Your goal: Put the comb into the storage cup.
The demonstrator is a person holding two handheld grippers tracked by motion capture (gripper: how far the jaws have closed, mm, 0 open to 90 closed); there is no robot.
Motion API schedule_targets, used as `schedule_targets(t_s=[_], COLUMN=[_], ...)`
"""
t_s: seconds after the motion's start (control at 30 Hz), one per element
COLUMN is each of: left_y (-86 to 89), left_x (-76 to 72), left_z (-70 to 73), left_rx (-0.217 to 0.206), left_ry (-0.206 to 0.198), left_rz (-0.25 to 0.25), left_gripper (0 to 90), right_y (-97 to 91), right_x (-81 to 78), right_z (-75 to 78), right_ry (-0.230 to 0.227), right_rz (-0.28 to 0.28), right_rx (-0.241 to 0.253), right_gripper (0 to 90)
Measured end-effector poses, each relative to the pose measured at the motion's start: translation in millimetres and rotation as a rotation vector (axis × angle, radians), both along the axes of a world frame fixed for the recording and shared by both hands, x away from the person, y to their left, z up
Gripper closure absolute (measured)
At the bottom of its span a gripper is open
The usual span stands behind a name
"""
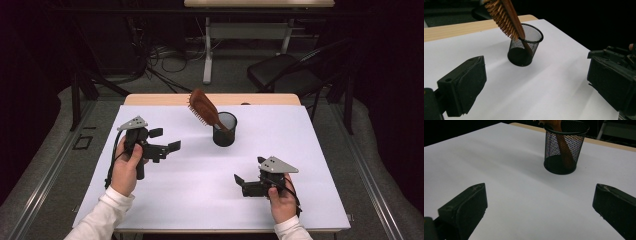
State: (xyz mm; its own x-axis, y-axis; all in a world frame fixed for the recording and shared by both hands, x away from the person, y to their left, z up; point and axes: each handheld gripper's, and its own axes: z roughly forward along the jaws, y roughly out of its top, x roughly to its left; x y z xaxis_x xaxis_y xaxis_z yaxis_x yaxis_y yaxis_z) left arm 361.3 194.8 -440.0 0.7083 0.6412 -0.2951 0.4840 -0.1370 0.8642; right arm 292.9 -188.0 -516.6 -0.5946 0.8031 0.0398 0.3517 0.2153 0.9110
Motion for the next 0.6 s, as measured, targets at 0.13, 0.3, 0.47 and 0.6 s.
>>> schedule_targets(t_s=[0.13,0.3,0.47,0.6], left_y=[8.3,18.3,26.6,32.9], left_x=[-6.7,-16.5,-28.5,-35.9], left_z=[-6.3,-15.3,-23.7,-31.8], left_rx=[-0.002,0.010,0.017,0.010], left_ry=[0.000,0.006,0.001,0.007], left_rz=[0.003,0.026,0.043,0.048], left_gripper=[2.4,3.9,3.8,3.9], right_y=[-1.7,-2.8,-7.9,-15.2], right_x=[-0.5,-4.3,-11.6,-16.9], right_z=[2.4,9.1,14.5,13.4], right_ry=[0.003,0.003,0.000,0.009], right_rz=[-0.004,0.003,0.010,0.002], right_rx=[0.000,-0.001,-0.004,-0.021], right_gripper=[0.0,0.0,0.0,0.0])
